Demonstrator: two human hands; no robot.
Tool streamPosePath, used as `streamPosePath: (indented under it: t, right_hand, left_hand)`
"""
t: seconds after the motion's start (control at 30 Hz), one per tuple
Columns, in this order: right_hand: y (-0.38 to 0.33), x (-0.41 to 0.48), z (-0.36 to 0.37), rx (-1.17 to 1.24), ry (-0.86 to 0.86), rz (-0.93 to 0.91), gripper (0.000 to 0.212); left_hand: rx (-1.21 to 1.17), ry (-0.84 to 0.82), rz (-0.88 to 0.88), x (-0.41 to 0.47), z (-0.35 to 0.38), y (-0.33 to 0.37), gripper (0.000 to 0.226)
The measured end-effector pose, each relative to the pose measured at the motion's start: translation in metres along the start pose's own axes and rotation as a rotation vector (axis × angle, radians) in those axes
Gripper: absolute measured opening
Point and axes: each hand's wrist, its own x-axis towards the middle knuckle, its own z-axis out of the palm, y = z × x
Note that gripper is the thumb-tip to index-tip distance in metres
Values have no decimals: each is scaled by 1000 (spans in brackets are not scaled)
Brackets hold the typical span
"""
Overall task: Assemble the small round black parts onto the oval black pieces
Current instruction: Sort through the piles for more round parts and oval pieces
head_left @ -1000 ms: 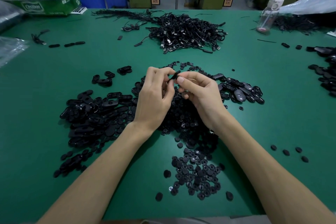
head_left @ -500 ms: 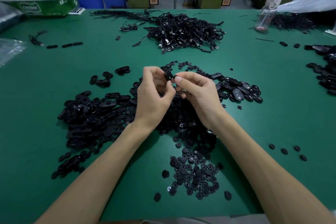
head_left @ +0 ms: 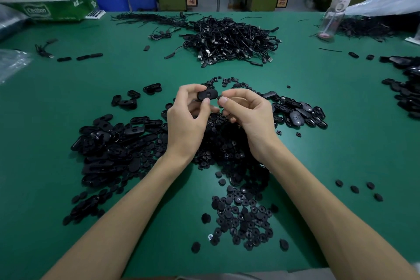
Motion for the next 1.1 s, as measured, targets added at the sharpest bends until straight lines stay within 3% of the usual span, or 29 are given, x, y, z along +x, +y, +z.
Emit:
streamPosePath:
  t: [0.23, 0.5, 0.87, 1.1]
  right_hand:
    - [0, 1, 0, -89, 44, -65, 7]
    - [3, 0, 3, -364, 88, -225, 9]
    - [-3, -5, 5, -358, 109, -232, 4]
    - [-5, -7, 6, -428, 113, -269, 6]
  left_hand:
    - [32, -13, -13, 0, -1, 1, 22]
    - [99, -30, 10, -1, 0, 2, 22]
    - [67, -49, -19, -2, 1, 1, 22]
    - [-74, -54, -143, -1, 0, -2, 23]
